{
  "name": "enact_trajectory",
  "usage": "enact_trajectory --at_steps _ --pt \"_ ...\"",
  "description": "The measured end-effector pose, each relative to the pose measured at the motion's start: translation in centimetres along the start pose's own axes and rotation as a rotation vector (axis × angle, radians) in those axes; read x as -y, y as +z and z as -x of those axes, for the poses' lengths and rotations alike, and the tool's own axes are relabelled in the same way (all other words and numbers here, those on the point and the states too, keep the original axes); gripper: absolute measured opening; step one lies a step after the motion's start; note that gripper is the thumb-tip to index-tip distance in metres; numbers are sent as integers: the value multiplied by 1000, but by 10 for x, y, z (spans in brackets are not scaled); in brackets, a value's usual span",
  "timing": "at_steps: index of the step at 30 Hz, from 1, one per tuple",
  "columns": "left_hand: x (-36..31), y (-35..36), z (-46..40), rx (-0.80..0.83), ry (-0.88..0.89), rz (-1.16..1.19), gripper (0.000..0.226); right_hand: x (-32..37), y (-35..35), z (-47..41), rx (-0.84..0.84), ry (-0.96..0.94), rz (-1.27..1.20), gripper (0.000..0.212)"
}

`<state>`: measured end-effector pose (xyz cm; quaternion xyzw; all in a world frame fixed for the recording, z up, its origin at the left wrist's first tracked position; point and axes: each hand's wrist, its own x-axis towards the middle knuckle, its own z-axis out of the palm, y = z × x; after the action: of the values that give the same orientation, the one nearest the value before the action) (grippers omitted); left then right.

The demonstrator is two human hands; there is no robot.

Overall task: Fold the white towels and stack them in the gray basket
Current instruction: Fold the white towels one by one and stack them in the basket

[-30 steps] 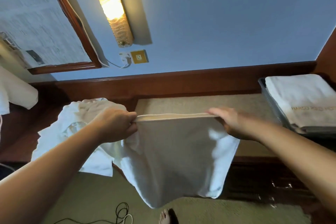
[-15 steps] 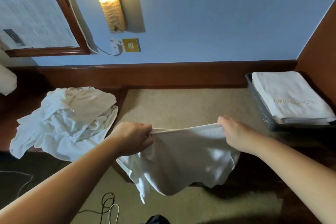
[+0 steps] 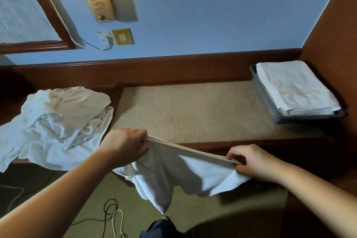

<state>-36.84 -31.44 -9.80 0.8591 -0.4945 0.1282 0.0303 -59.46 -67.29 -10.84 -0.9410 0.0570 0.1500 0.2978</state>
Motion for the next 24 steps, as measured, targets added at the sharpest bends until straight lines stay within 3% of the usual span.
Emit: enact_trajectory --at_steps 7,11,15,17,22,24 --pt "-2 -24 -16 -24 90 -51 26 -10 44 -8 127 39 73 25" --pt "4 -35 -22 -30 89 -80 26 -4 32 -19 -21 3 80 40" --pt "14 -41 -20 -51 60 -89 27 -1 15 -29 -220 -54 85 20" --pt "20 -42 -19 -60 50 -91 27 0 5 -33 -324 -158 137 20" --pt "28 -38 -13 -40 8 -105 27 5 -32 -38 -278 -44 204 34" --pt "26 -34 -13 -38 14 -103 27 5 -41 -41 -249 -91 312 29"
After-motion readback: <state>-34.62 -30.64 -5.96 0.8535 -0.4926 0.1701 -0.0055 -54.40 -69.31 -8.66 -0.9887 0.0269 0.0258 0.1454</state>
